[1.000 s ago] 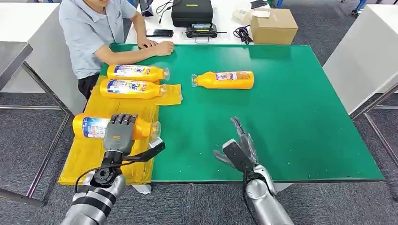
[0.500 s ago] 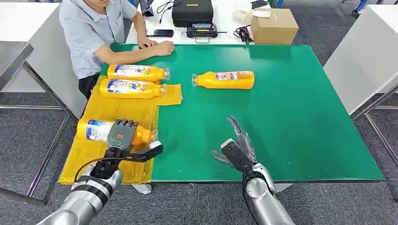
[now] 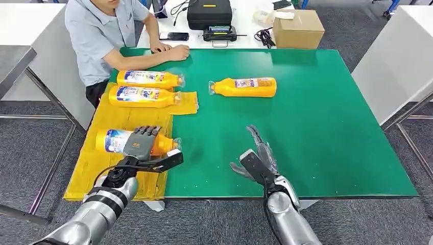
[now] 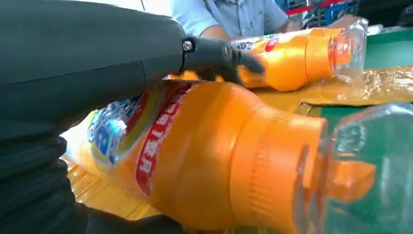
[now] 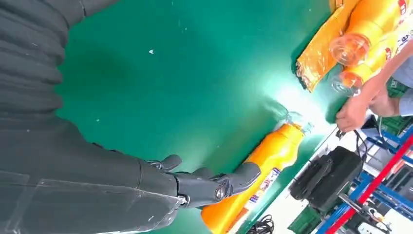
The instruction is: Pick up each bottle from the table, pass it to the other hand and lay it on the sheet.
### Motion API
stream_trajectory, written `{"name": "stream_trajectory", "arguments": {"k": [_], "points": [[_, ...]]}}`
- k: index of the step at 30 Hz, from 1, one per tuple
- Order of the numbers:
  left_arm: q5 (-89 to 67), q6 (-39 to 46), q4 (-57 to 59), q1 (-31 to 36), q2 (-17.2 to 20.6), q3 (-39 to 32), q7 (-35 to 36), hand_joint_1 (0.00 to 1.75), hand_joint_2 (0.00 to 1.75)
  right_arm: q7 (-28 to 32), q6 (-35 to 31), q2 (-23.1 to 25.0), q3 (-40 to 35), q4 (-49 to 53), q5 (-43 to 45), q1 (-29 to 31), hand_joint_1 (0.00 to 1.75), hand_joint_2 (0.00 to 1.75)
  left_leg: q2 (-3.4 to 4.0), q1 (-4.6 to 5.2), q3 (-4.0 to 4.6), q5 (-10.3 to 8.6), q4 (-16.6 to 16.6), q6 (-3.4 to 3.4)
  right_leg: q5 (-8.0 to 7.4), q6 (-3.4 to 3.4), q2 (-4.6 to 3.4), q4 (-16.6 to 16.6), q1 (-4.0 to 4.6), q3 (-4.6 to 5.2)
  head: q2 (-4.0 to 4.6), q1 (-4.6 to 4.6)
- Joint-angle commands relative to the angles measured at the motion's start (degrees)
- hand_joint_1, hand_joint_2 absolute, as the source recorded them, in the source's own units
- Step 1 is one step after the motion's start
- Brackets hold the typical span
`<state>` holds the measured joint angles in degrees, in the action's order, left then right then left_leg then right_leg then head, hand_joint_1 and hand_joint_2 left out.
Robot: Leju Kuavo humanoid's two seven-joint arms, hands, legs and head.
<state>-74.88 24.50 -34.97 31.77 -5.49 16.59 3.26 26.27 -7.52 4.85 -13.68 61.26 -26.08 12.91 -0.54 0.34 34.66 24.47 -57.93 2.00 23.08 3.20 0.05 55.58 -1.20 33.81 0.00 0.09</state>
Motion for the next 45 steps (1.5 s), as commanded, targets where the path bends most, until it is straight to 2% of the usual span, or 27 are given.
{"name": "stream_trajectory", "arguments": {"k": [1, 5, 23, 26, 29, 33, 34, 35, 37, 38, 39, 41, 42, 43, 45], "points": [[0.28, -0.69, 6.43, 2.32, 0.2, -0.62, 0.45, 0.0, 1.75, -0.19, 0.52, 0.05, 0.76, -2.43, -0.06, 2.51, 0.0, 1.75, 0.14, -0.05, -0.2, 0.09, 0.0, -0.11, 0.05, -0.13, -0.11, -0.01, 0.06, -0.17, 0.0, 0.0], [-0.22, -2.04, 8.43, 2.6, 0.36, -0.29, 2.22, 0.0, 1.75, -0.17, 0.5, 0.03, 0.96, -2.94, -0.13, 2.73, 0.0, 1.75, 0.12, -0.03, -0.12, 0.05, 0.01, -0.07, 0.01, -0.09, -0.09, -0.02, 0.03, -0.09, 0.0, 0.0], [1.84, -4.81, 8.19, 1.94, -0.52, -0.37, 0.53, 0.0, 1.75, -0.38, 0.33, -0.13, 1.2, -3.95, -1.0, 2.7, 0.0, 1.75, 0.14, -0.03, -0.42, 0.05, 0.05, -0.09, 0.01, -0.11, -0.1, -0.05, 0.04, -0.38, 0.0, 0.0], [1.19, -1.24, 5.98, 0.55, -0.44, 1.1, -0.06, 0.0, 1.75, -0.43, 0.04, -0.14, 1.22, -3.61, -1.46, 2.3, 0.0, 1.75, 0.22, -0.06, -0.5, 0.09, 0.05, -0.14, 0.02, -0.16, -0.17, -0.07, 0.07, -0.44, 0.0, 0.0], [2.22, 6.71, -0.35, -2.61, -0.95, 2.16, -3.35, 0.0, 1.75, -0.27, 0.99, -0.22, 2.32, -2.18, 0.58, 0.83, 0.0, 1.75, 0.15, -0.05, -0.49, 0.08, 0.07, -0.12, 0.04, -0.14, -0.1, -0.07, 0.05, -0.46, 0.0, 0.02], [2.07, 5.74, -3.05, -3.88, -0.96, 2.85, -2.63, 0.0, 1.75, -0.22, 1.21, -0.54, 2.28, -1.25, 0.69, -0.03, 0.0, 1.75, 0.0, -0.04, -0.37, 0.05, 0.03, -0.08, 0.05, -0.09, 0.03, -0.04, 0.04, -0.35, 0.0, -0.02], [4.95, 10.89, -6.74, -5.75, -1.38, 1.96, -5.92, 0.0, 1.75, 0.36, 4.21, -0.06, 3.52, -0.8, 4.52, -0.39, 0.0, 1.75, 0.01, -0.08, -0.4, 0.11, -0.03, -0.12, 0.1, -0.14, 0.04, -0.02, 0.09, -0.4, 0.0, 0.02], [10.93, 15.23, -11.64, -8.7, -2.37, 1.38, -12.03, 0.0, 1.75, -0.21, 10.32, 0.93, 6.22, 0.26, 12.93, -1.71, 0.0, 1.75, 0.0, -0.04, -0.31, 0.07, 0.0, -0.09, 0.08, -0.1, 0.03, -0.01, 0.04, -0.3, 0.0, 0.02], [17.72, 15.5, -24.38, -15.26, -3.58, 2.5, -18.63, 0.0, 1.75, 0.05, 17.77, 0.83, 8.56, 3.36, 23.83, -5.09, 0.0, 1.75, 0.03, -0.03, -0.26, 0.07, 0.03, -0.08, 0.08, -0.1, 0.01, -0.03, 0.03, -0.25, 0.0, 0.0], [18.23, 15.5, -28.69, -18.11, -3.92, 4.09, -17.74, 0.0, 1.75, -0.13, 18.59, 0.62, 8.95, 5.63, 25.97, -7.13, 0.0, 1.75, -0.04, -0.07, -0.34, 0.18, -0.02, -0.13, 0.19, -0.15, 0.1, -0.01, 0.08, -0.36, 0.0, 0.0], [19.64, 15.5, -32.9, -20.36, -3.94, 5.63, -19.22, 0.0, 1.75, -1.03, 18.11, 0.65, 9.32, 7.87, 27.49, -8.73, 0.0, 0.0, -0.13, -0.02, -0.23, 0.1, 0.03, -0.07, 0.15, -0.09, 0.19, -0.05, 0.03, -0.24, 0.0, 0.0], [19.9, 15.5, -40.14, -25.36, -5.34, 6.11, -21.07, 0.0, 1.75, -1.01, 8.86, 0.88, 8.35, 14.32, 21.83, -11.94, 0.0, 0.0, -0.13, -0.01, -0.21, 0.16, 0.0, -0.07, 0.2, -0.09, 0.14, -0.04, 0.02, -0.22, 0.0, 0.02], [20.56, 15.5, -41.17, -26.28, -5.29, 7.02, -21.33, 0.0, 1.75, -0.72, 5.94, 0.9, 7.8, 16.11, 19.32, -12.67, 0.0, 1.75, -0.06, 0.0, -0.16, 0.16, 0.0, -0.06, 0.17, -0.09, 0.07, -0.02, 0.01, -0.16, 0.0, 0.0], [21.63, 15.5, -43.8, -28.12, -5.76, 7.38, -22.51, 0.0, 1.75, 0.64, 2.17, 1.32, 7.39, 19.32, 16.48, -13.84, 0.0, 1.75, 0.02, -0.01, -0.19, 0.27, -0.06, -0.09, 0.25, -0.12, 0.01, 0.03, 0.03, -0.18, 0.0, 0.0], [22.51, 15.5, -46.68, -29.96, -6.63, 7.09, -25.11, 0.0, 1.75, 2.83, -1.38, 1.28, 6.2, 23.04, 13.04, -15.03, 0.0, 1.75, 0.07, 0.0, -0.12, 0.38, -0.15, -0.13, 0.31, -0.16, -0.03, 0.13, 0.03, -0.08, 0.0, 0.0]]}}
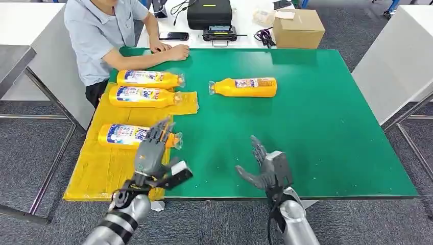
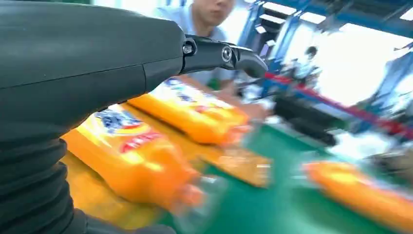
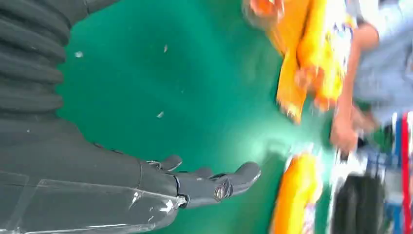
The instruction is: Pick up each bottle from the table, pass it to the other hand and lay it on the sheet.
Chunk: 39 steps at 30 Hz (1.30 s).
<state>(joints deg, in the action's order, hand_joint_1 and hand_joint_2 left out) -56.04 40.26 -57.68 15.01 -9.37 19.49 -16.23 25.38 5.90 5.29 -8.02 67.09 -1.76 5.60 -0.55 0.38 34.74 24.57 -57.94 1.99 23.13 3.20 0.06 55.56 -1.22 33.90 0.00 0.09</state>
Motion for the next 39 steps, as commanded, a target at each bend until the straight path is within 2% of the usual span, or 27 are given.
{"name": "stream_trajectory", "arguments": {"k": [1, 3, 10, 12, 14, 16, 18, 19, 20, 21, 24, 26, 28, 29, 30, 31, 33, 35, 38, 39], "points": [[5.12, -0.26, -25.35, -14.05, -3.95, 2.92, -8.24, 0.0, 1.75, 4.8, -16.59, 0.8, 0.03, 18.22, -12.91, -7.96, 0.0, 1.75, 0.09, -0.01, -0.05, 0.18, -0.09, -0.09, 0.16, -0.12, -0.05, 0.12, 0.02, -0.02, 0.0, 0.0], [5.12, -0.26, -25.35, -14.05, -3.95, 2.92, -8.24, 0.0, 1.75, 4.8, -16.59, 0.8, 0.03, 18.22, -12.91, -7.96, 0.0, 1.75, 0.06, -0.02, 0.16, 0.08, -0.05, -0.05, 0.06, -0.08, -0.03, 0.03, 0.03, 0.17, 0.0, 0.0], [5.49, -0.26, -24.98, -13.43, -3.69, 2.95, -8.09, 0.0, 1.75, 4.91, -16.73, 0.76, -0.01, 17.57, -13.01, -7.66, 0.0, 1.75, 0.11, -0.08, 0.01, 0.08, -0.01, -0.11, 0.05, -0.15, -0.06, -0.01, 0.08, 0.05, 0.0, 0.0], [9.27, -0.26, -26.32, -14.2, -5.11, 1.68, -12.07, 0.0, 1.75, 6.91, -20.74, 0.74, -0.38, 17.28, -16.65, -7.57, 0.0, 1.75, 0.11, -0.11, -0.09, 0.1, -0.03, -0.13, 0.08, -0.18, -0.05, -0.01, 0.12, -0.06, 0.0, 0.0], [16.08, -0.26, -27.62, -14.03, -4.33, 4.05, -13.88, 0.0, 1.75, 8.37, -27.31, 0.68, -1.27, 17.04, -22.43, -7.44, 0.0, 1.75, 0.13, -0.11, -0.11, 0.1, -0.04, -0.13, 0.09, -0.17, -0.07, 0.0, 0.12, -0.08, 0.0, 0.0], [21.62, -0.26, -27.34, -13.97, -4.56, 4.05, -13.39, 0.0, 1.75, 7.45, -28.02, 0.13, -1.54, 15.25, -22.62, -6.92, 0.0, 1.75, 0.12, -0.12, -0.14, 0.11, -0.04, -0.13, 0.12, -0.17, -0.05, 0.01, 0.12, -0.11, 0.0, 0.0], [41.05, -2.37, -27.31, -13.82, -3.2, 5.27, -10.89, 0.0, 1.75, 3.29, -34.5, -1.08, -1.26, 12.4, -31.92, -7.47, 0.0, 1.75, 0.06, -0.08, -0.08, 0.0, 0.06, -0.07, 0.03, -0.11, -0.02, -0.08, 0.07, -0.08, 0.0, 0.0], [48.64, -4.23, -26.38, -13.83, -2.79, 4.7, -9.64, 0.0, 1.75, 0.71, -39.76, -2.29, -1.22, 10.28, -39.63, -7.95, 0.0, 1.75, 0.07, -0.09, -0.17, 0.04, 0.06, -0.1, 0.07, -0.15, -0.02, -0.09, 0.1, -0.18, 0.0, 0.0], [51.51, -5.07, -25.62, -13.93, -2.53, 4.54, -8.83, 0.0, 1.75, -2.4, -44.12, -3.39, -0.73, 8.54, -47.4, -8.34, 0.0, 1.75, 0.07, -0.13, -0.27, 0.07, 0.08, -0.13, 0.09, -0.18, 0.0, -0.13, 0.13, -0.28, 0.0, 0.0], [52.39, -5.39, -25.23, -14.03, -2.17, 4.75, -8.5, 0.0, 1.75, -3.93, -45.9, -4.13, -0.57, 8.04, -50.66, -8.8, 0.0, 1.75, 0.03, -0.12, -0.25, 0.02, 0.12, -0.11, 0.05, -0.16, 0.02, -0.17, 0.13, -0.27, 0.0, -0.02], [52.74, -5.91, -25.06, -16.06, -1.16, 5.86, -8.76, 0.0, 1.75, -1.83, -45.9, -4.48, 3.9, 8.75, -51.12, -10.38, 0.0, 1.75, -0.09, -0.13, -0.37, 0.04, 0.18, -0.13, 0.09, -0.18, 0.14, -0.25, 0.14, -0.42, 0.0, -0.02], [52.3, -4.7, -25.35, -17.23, -1.14, 6.61, -10.2, 0.0, 1.75, 0.13, -44.51, -4.72, 3.77, 10.51, -42.79, -10.51, 0.0, 1.75, -0.03, -0.08, -0.25, 0.04, 0.14, -0.09, 0.08, -0.14, 0.08, -0.18, 0.08, -0.27, 0.0, 0.0], [53.17, -3.53, -24.93, -17.62, -1.22, 7.54, -10.86, 0.0, 1.75, 0.5, -43.77, -4.03, 4.14, 12.4, -40.01, -10.46, 0.0, 1.75, 0.13, -0.08, -0.25, 0.09, 0.1, -0.11, 0.09, -0.16, -0.08, -0.13, 0.08, -0.23, 0.0, 0.0], [54.07, -2.99, -24.54, -17.48, -1.19, 8.21, -11.25, 0.0, 0.0, -0.96, -44.94, -4.06, 4.2, 11.84, -42.87, -10.32, 0.0, 1.75, 0.1, -0.02, -0.1, 0.06, 0.08, -0.08, 0.05, -0.12, -0.04, -0.07, 0.03, -0.08, 0.0, -0.02], [54.53, -2.32, -24.26, -17.29, -1.1, 8.8, -11.68, 0.0, 0.0, -2.78, -45.9, -4.21, 4.16, 11.09, -46.79, -10.15, 0.0, 1.75, 0.09, -0.06, -0.19, 0.1, 0.07, -0.12, 0.1, -0.16, -0.03, -0.08, 0.07, -0.17, 0.0, 0.0], [55.28, -1.59, -24.21, -17.17, -1.08, 9.13, -11.92, 0.0, 1.75, -3.59, -45.9, -3.69, 5.38, 10.98, -51.14, -10.17, 0.0, 1.75, -0.02, -0.02, -0.03, 0.01, 0.07, -0.06, 0.03, -0.1, 0.05, -0.08, 0.04, -0.04, 0.0, 0.0], [57.66, -2.63, -24.64, -17.08, -0.61, 9.82, -11.15, 0.0, 1.75, -4.52, -45.9, -3.03, 6.97, 8.77, -57.88, -10.05, 0.0, 1.75, 0.05, -0.02, -0.06, 0.02, 0.08, -0.07, 0.03, -0.11, -0.01, -0.08, 0.04, -0.02, 0.0, -0.02], [60.31, -5.26, -26.17, -17.67, 0.31, 9.89, -10.07, 0.0, 1.75, -6.79, -45.9, -4.99, 4.91, 6.02, -59.55, -9.61, 0.0, 1.75, 0.06, -0.11, -0.26, 0.09, 0.1, -0.16, 0.08, -0.2, 0.02, -0.14, 0.13, -0.25, 0.0, -0.02], [56.63, -3.75, -26.73, -18.17, 0.89, 9.78, -9.48, 0.0, 1.75, -14.16, -43.75, -8.81, 0.84, 3.73, -63.32, -9.26, 0.0, 1.75, 0.06, -0.08, -0.13, 0.03, 0.11, -0.07, 0.02, -0.11, -0.01, -0.15, 0.08, -0.13, 0.0, 0.0], [55.56, -3.56, -26.74, -18.23, 0.96, 9.84, -9.39, 0.0, 1.75, -15.82, -41.18, -9.51, 0.48, 2.67, -62.77, -8.89, 0.0, 1.75, 0.11, -0.09, -0.23, 0.07, 0.11, -0.1, 0.05, -0.14, -0.05, -0.15, 0.1, -0.21, 0.0, -0.02]]}}
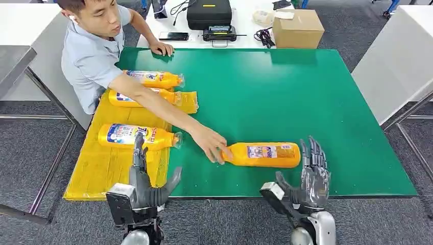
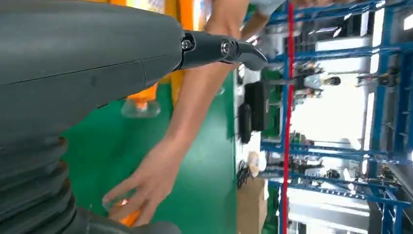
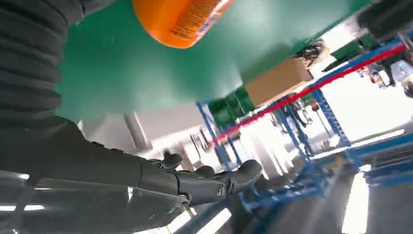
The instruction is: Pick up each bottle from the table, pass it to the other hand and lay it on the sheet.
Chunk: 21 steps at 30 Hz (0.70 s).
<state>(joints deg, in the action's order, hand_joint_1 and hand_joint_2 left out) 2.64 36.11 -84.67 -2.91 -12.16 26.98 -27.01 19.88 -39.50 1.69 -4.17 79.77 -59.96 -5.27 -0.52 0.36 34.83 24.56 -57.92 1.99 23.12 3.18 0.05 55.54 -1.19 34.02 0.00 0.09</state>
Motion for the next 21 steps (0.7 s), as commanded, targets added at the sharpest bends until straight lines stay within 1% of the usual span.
{"name": "stream_trajectory", "arguments": {"k": [1, 2, 4, 5, 6, 7, 8, 10, 12, 13, 17, 18, 21], "points": [[-6.36, 0.3, 0.63, -0.06, 4.51, 3.45, 2.93, 0.0, 1.75, -13.02, 8.6, -7.43, -4.33, -10.93, -4.45, 2.6, 0.0, 1.75, 0.1, -0.06, -0.24, 0.08, 0.07, -0.09, 0.03, -0.11, -0.07, -0.11, 0.06, -0.24, 0.0, 0.0], [-7.47, -0.57, 0.3, -0.17, 4.78, 4.02, 3.47, 0.0, 1.75, -13.42, 10.1, -8.26, -4.32, -11.73, -3.67, 3.24, 0.0, 1.75, 0.14, -0.09, -0.36, 0.14, 0.08, -0.11, 0.07, -0.15, -0.09, -0.14, 0.1, -0.36, 0.0, -0.02], [-7.51, -2.6, 0.03, -0.17, 4.78, 4.46, 3.58, 0.0, 1.75, -11.17, 11.61, -9.1, -3.83, -14.92, -0.22, 5.49, 0.0, 1.75, 0.06, -0.03, -0.19, 0.04, 0.08, -0.05, 0.01, -0.07, -0.04, -0.11, 0.03, -0.21, 0.0, 0.0], [-7.96, -3.16, 0.03, 0.12, 4.8, 4.85, 2.94, 0.0, 1.75, -10.92, 12.13, -9.53, -3.83, -16.87, -0.35, 7.17, 0.0, 1.75, 0.13, -0.07, -0.33, 0.11, 0.07, -0.09, 0.04, -0.12, -0.09, -0.15, 0.08, -0.36, 0.0, 0.0], [-8.54, -3.45, 0.32, 0.63, 4.54, 5.15, 2.43, 0.0, 1.75, -9.51, 12.76, -9.3, -3.61, -19.4, 0.93, 9.56, 0.0, 1.75, 0.08, 0.0, -0.18, 0.04, 0.07, -0.06, 0.01, -0.08, -0.07, -0.09, 0.01, -0.2, 0.0, -0.02], [-8.6, -3.73, 0.48, 0.98, 4.33, 5.26, 2.25, 0.0, 1.75, -9.29, 13.32, -9.25, -3.85, -20.59, 0.93, 10.92, 0.0, 1.75, 0.21, -0.02, -0.3, 0.11, 0.05, -0.1, 0.02, -0.14, -0.19, -0.12, 0.04, -0.31, 0.0, 0.0], [-8.3, -4.78, 0.83, 1.54, 4.21, 5.54, 2.12, 0.0, 1.75, -8.7, 14.04, -9.33, -4.4, -22.69, 1.27, 12.98, 0.0, 1.75, 0.24, 0.02, -0.15, 0.06, 0.05, -0.06, -0.04, -0.09, -0.24, -0.08, -0.01, -0.14, 0.0, 0.0], [-6.95, -6.49, 1.53, 2.43, 3.9, 5.65, 2.58, 0.0, 1.75, -8.67, 15.17, -9.44, -5.1, -25.55, 1.27, 16.21, 0.0, 1.75, 0.36, -0.02, -0.22, 0.09, 0.03, -0.11, -0.05, -0.12, -0.32, -0.07, 0.03, -0.2, 0.0, -0.02], [-6.74, -6.67, 1.73, 2.58, 3.79, 5.59, 2.56, 0.0, 1.75, -8.48, 15.0, -9.41, -5.41, -26.36, 1.19, 16.81, 0.0, 1.75, 0.21, 0.02, -0.14, 0.02, 0.04, -0.08, -0.06, -0.09, -0.18, -0.07, 0.0, -0.15, 0.0, 0.0], [-6.62, -7.24, 1.85, 2.87, 4.0, 5.95, 2.29, 0.0, 1.75, -8.32, 14.5, -9.6, -6.52, -27.87, 0.47, 18.31, 0.0, 1.75, 0.24, -0.02, -0.22, 0.05, 0.03, -0.12, -0.05, -0.14, -0.2, -0.07, 0.04, -0.21, 0.0, -0.02], [-6.62, -7.25, 1.84, 2.93, 3.93, 5.98, 2.29, 0.0, 1.75, -8.3, 14.68, -9.49, -6.65, -27.86, 0.45, 18.85, 0.0, 1.75, 0.12, 0.03, -0.14, -0.03, 0.04, -0.02, -0.04, -0.05, -0.1, -0.04, -0.01, -0.12, 0.0, -0.02], [-6.62, -7.25, 1.85, 2.9, 3.95, 5.98, 2.29, 0.0, 1.75, -8.33, 14.69, -9.48, -6.65, -27.93, 0.46, 18.75, 0.0, 1.75, 0.22, -0.01, -0.31, 0.05, 0.04, -0.09, 0.02, -0.13, -0.17, -0.04, 0.03, -0.27, 0.0, -0.02], [-6.64, -7.56, 2.31, 3.57, 3.84, 6.31, 2.19, 0.0, 1.75, -8.01, 14.15, -8.93, -8.49, -28.44, -0.16, 20.82, 0.0, 1.75, 0.08, 0.03, -0.14, -0.04, 0.05, -0.02, -0.03, -0.04, -0.07, -0.03, -0.02, -0.12, 0.0, -0.02]]}}
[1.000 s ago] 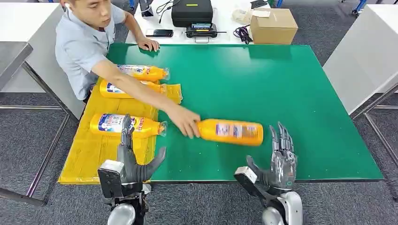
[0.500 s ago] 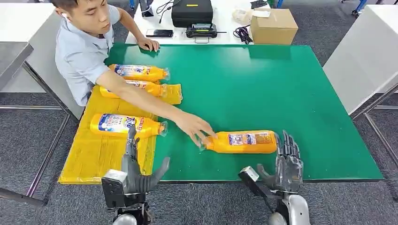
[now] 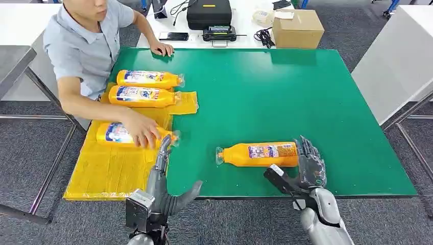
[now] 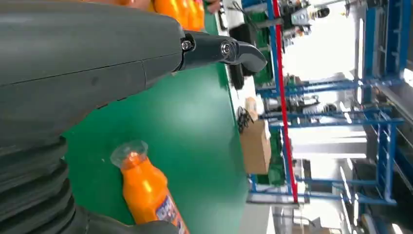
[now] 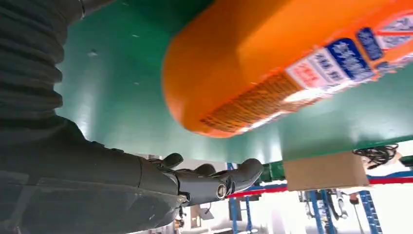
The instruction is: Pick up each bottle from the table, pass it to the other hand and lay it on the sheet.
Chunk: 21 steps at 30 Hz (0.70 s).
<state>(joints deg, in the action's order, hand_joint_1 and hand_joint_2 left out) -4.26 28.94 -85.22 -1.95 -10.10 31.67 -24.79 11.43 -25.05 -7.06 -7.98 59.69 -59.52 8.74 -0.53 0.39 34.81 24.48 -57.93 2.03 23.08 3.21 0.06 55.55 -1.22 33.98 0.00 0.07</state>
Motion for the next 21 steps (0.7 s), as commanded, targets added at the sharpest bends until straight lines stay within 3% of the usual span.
{"name": "stream_trajectory", "arguments": {"k": [1, 13, 21], "points": [[0.21, -0.45, 3.0, 2.8, 1.75, 1.74, -0.11, 0.0, 1.75, 0.23, -0.64, -0.13, -5.47, -8.04, -1.31, 7.18, 0.0, 1.75, 0.19, -0.06, -0.23, 0.12, 0.02, -0.1, 0.05, -0.12, -0.16, -0.06, 0.07, -0.21, 0.0, 0.02], [-1.76, -0.29, 3.11, 3.62, 2.01, 2.8, -0.53, 0.0, 1.75, -0.59, 0.33, 0.84, -9.12, -6.03, -1.91, 7.65, 0.0, 1.75, 0.14, -0.04, -0.14, 0.09, 0.03, -0.1, 0.04, -0.12, -0.12, -0.03, 0.05, -0.13, 0.0, 0.02], [-2.71, 0.35, 4.14, 4.64, 1.28, 2.89, 0.72, 0.0, 1.75, -2.92, 4.07, 2.05, -11.71, -11.11, -2.65, 10.35, 0.0, 1.75, 0.17, -0.07, -0.19, 0.09, 0.02, -0.12, 0.03, -0.14, -0.14, -0.04, 0.08, -0.18, 0.0, 0.0]]}}
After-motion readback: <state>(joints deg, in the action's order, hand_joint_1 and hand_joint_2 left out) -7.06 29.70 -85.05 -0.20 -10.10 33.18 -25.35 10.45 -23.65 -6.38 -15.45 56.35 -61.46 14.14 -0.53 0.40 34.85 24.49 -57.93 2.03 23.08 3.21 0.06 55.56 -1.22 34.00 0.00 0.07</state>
